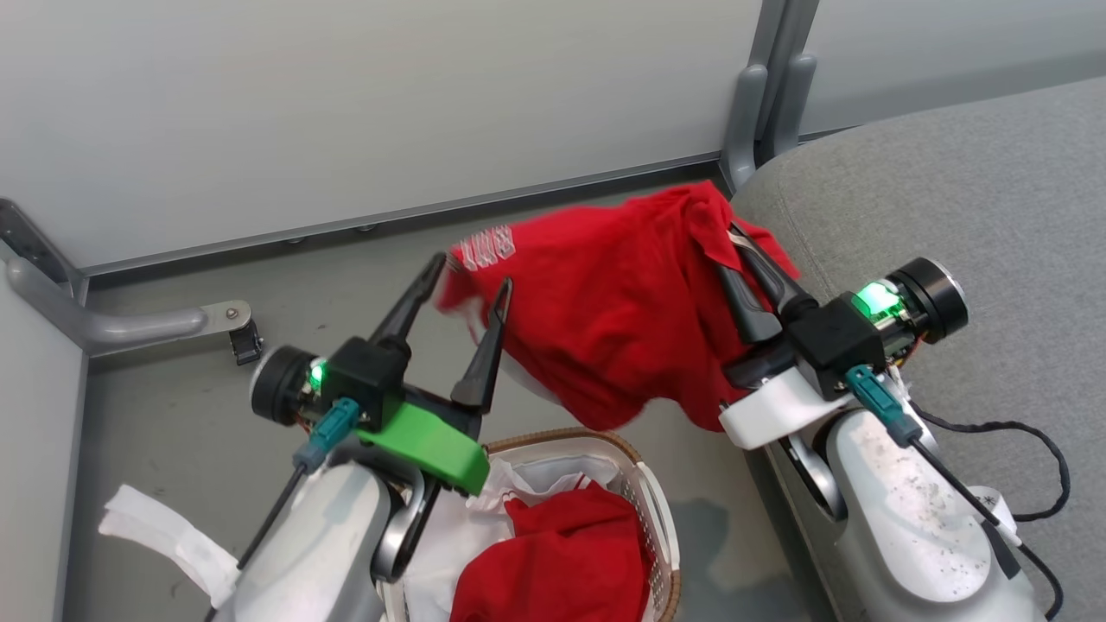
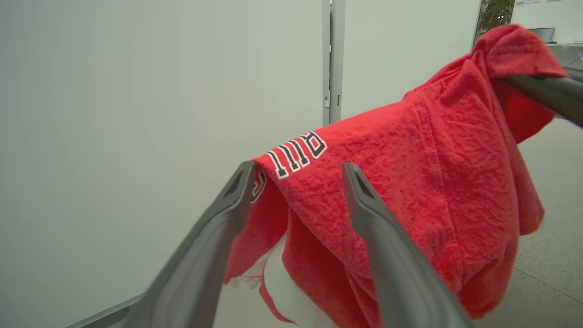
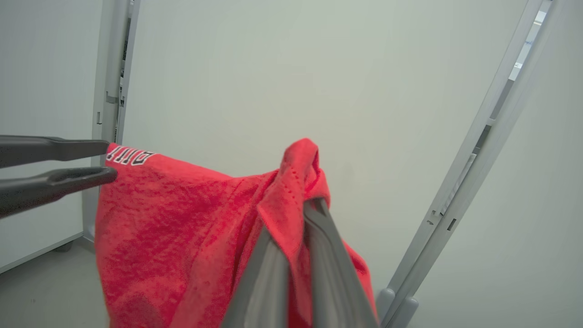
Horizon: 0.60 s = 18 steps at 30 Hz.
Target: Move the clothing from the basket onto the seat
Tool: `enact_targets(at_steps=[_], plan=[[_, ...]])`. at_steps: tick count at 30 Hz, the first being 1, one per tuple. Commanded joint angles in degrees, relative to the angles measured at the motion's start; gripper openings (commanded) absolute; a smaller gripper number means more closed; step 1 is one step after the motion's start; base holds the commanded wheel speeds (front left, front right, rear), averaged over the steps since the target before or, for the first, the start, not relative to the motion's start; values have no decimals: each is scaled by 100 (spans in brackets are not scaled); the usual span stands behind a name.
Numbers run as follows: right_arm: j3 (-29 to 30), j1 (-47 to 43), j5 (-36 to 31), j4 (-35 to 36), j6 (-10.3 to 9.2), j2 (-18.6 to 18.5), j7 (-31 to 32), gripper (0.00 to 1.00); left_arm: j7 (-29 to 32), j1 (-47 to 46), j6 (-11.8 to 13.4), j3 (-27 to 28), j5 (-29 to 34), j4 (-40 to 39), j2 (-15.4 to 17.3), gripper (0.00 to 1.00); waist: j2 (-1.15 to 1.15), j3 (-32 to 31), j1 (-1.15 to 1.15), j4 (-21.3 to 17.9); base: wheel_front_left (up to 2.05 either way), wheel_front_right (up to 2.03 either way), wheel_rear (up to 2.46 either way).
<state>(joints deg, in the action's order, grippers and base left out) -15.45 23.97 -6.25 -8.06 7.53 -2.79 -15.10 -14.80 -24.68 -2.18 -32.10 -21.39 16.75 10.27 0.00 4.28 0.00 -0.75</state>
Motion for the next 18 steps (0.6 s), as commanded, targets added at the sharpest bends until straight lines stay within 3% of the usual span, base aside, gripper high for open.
enact_targets(at_steps=[1,18], plan=[[65,-122,74,36,-8,-19,-10,0,-40,127,-29,55,26,2,-40,100,0,2,0,-6,0,0,0],[665,-761,422,136,-8,-19,-10,0,-43,1498,-374,775,676,-137,-556,100,0,55,0,-129,0,0,0]])
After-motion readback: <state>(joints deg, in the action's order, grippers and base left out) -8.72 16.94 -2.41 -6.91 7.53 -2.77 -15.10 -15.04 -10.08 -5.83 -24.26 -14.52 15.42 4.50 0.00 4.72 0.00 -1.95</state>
